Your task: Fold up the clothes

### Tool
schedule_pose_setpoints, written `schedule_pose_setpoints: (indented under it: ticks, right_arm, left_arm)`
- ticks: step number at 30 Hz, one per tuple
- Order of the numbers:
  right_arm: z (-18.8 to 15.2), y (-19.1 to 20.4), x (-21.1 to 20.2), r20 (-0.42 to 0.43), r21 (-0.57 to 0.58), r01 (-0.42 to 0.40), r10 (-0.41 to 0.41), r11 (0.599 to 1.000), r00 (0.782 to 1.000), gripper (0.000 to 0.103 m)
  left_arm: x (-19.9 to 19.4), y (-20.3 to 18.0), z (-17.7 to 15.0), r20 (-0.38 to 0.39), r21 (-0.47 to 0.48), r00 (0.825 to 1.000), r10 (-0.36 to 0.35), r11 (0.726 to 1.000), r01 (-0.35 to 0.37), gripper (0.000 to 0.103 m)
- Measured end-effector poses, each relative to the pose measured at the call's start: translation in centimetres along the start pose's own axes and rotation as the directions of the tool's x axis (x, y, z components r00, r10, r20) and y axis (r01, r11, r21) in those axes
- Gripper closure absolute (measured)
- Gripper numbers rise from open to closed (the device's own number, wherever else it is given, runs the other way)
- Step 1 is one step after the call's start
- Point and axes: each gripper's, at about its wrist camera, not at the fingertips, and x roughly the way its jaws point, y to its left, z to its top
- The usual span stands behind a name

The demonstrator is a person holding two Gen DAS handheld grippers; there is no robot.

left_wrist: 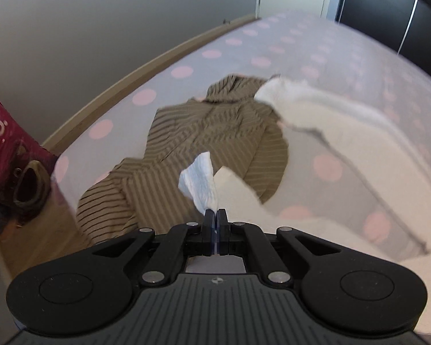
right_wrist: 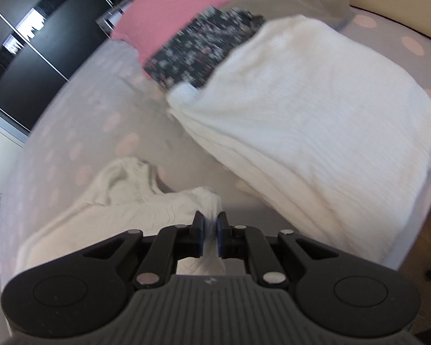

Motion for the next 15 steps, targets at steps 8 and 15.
schedule_pose_setpoints:
  ticks: [8,15]
  right_arm:
    - [-1.8,-0.2,2.7,-0.092,-0.055,0.105,-0.109,0.993,0.99,0.094]
    - [-2.3,-0.8,3.3,-0.12,-0.081,0.168,-0.177,0.983,0.977,0.094]
  left_arm:
    - [0.9,0.2,-2.1,-0.059,0.043,0.997,0.049,0.998,-0.047,0.103]
    - [1.0,0.9,-2.8,-0.095,0.05,0.993,0.068,0.997,-0.063,0.103]
